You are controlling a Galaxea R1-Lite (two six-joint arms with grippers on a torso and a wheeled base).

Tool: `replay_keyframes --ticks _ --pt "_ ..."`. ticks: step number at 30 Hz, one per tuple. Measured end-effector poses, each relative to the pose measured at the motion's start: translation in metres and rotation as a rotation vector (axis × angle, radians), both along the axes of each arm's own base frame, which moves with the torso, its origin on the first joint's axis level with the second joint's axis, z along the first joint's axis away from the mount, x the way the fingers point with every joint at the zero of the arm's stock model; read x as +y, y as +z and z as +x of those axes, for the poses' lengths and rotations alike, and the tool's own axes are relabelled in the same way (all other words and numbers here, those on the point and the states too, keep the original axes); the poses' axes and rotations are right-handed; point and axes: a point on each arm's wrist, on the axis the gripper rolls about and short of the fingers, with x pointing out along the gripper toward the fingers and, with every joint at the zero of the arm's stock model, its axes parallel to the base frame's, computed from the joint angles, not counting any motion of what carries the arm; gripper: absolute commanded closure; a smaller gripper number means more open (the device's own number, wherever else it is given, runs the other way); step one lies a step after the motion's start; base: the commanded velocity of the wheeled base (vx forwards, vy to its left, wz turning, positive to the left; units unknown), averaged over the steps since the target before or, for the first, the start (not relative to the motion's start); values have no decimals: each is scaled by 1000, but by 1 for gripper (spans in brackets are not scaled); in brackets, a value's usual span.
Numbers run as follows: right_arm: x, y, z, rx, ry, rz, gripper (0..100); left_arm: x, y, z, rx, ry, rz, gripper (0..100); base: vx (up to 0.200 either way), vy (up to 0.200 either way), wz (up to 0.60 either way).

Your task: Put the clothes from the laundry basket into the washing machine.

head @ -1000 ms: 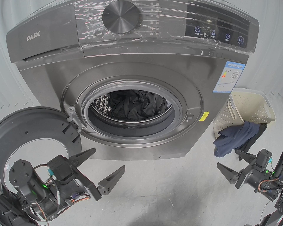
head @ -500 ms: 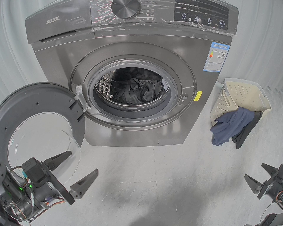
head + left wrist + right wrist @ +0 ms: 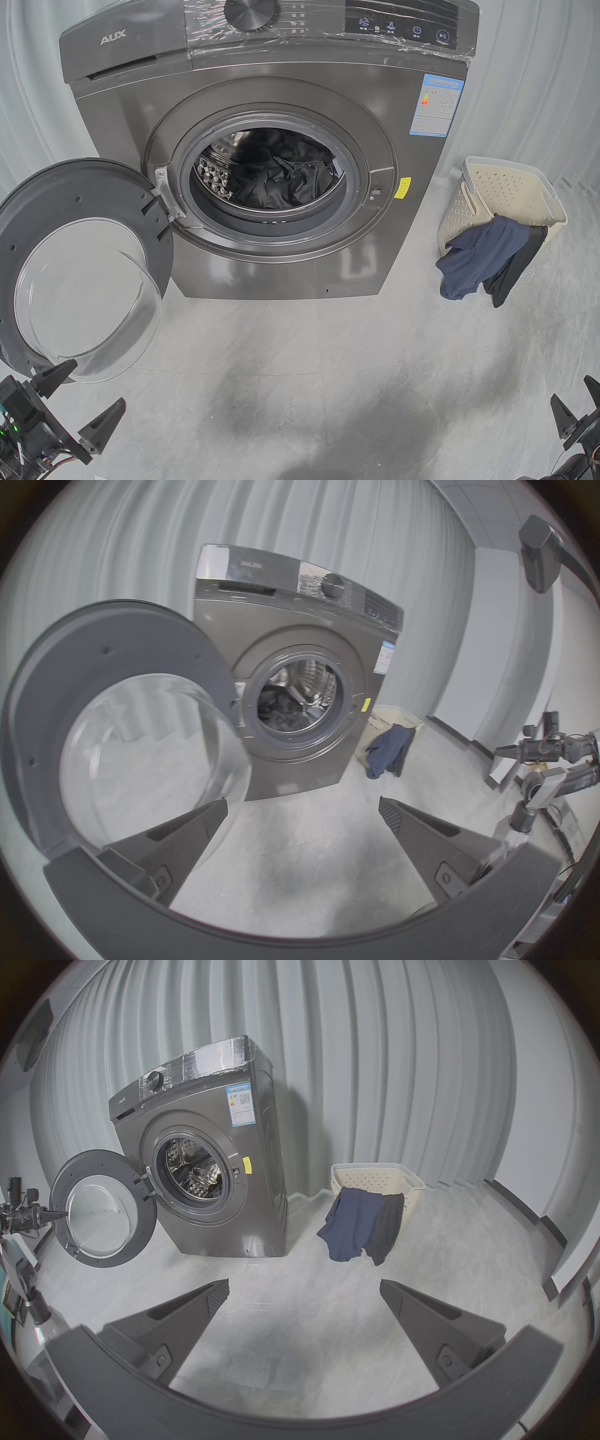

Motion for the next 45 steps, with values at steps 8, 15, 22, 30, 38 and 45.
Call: replay_keyframes --ticks 8,15,22,30,38,45 --pt "0 -13 -17 -72 -41 -4 0 24 -24 -42 -21 159 -8 0 0 0 0" --pt "2 -19 -22 -111 -9 -34 0 26 -38 -63 -87 320 -32 0 0 0 0" --pt "2 -20 -23 -132 -14 -26 0 26 -53 -71 -51 407 10 0 0 0 0" --pt "3 -20 -24 -146 21 -54 0 26 -52 -73 -94 365 18 0 0 0 0" --pt "3 -20 -24 -147 21 -52 0 26 -52 -73 -99 362 16 0 0 -175 0" --pt "3 -20 -24 -146 15 -49 0 26 -52 -73 -99 362 14 0 0 -200 0"
